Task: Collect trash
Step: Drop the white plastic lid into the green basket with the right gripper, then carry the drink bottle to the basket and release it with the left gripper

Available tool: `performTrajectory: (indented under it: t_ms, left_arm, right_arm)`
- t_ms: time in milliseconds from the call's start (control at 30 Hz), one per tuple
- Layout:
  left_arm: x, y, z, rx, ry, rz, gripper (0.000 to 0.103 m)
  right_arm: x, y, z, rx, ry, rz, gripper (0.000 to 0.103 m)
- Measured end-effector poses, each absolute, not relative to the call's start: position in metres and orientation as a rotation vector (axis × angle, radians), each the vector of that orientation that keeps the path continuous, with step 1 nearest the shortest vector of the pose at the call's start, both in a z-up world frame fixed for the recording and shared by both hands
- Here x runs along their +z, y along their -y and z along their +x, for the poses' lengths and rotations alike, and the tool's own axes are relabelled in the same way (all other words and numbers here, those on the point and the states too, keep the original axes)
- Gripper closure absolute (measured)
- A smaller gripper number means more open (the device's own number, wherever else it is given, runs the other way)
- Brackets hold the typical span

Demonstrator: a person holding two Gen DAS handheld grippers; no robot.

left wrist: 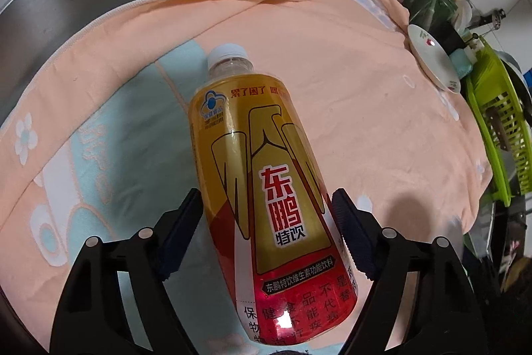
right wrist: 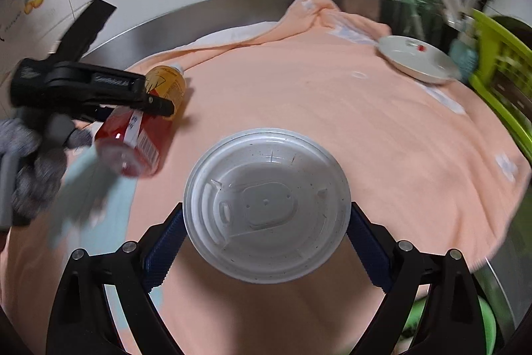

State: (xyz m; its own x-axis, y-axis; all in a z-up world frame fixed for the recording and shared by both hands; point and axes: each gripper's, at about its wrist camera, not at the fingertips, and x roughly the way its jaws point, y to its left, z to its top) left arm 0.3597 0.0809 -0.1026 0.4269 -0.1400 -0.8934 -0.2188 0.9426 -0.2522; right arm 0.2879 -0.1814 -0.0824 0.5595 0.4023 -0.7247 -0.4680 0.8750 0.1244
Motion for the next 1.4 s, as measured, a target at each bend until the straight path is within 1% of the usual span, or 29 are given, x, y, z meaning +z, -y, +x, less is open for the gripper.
performTrajectory:
  t_ms: [300, 467, 600, 900, 1267, 1400]
  left_arm:
    - [-0.099, -0.067, 0.34, 0.024, -1.136, -0.312, 0.027]
    - [-0.091, -0.056, 0.322, -0.04, -1.123, -0.312, 0.028]
    - [-0.085, -0.04, 0.306, -0.101, -1.115, -0.3, 0.028]
    - [-0.068, 0.013, 0.279, -0.238, -1.098, -0.248, 0.031]
    - [-0.056, 0.082, 0.259, -0.408, -1.105, -0.21, 0.031]
    - [-0.054, 0.115, 0.251, -0.477, -1.112, -0.18, 0.031]
  right_arm:
    - [-0.085, 0.277, 0.228, 0.34, -0.874, -0.03, 0.014]
    - [-0.105, 0.329, 0.202, 0.23, -0.929, 0.019, 0.014]
    - [-0.129, 0.35, 0.19, 0.169, -0.98, 0.036, 0.014]
    - [-0.178, 0.363, 0.18, 0.155, -1.101, 0.078, 0.014]
    - [-0.19, 0.361, 0.16, 0.2, -1.106, 0.135, 0.011]
    - [-0.18, 0.367, 0.147, 0.205, -1.076, 0.142, 0.011]
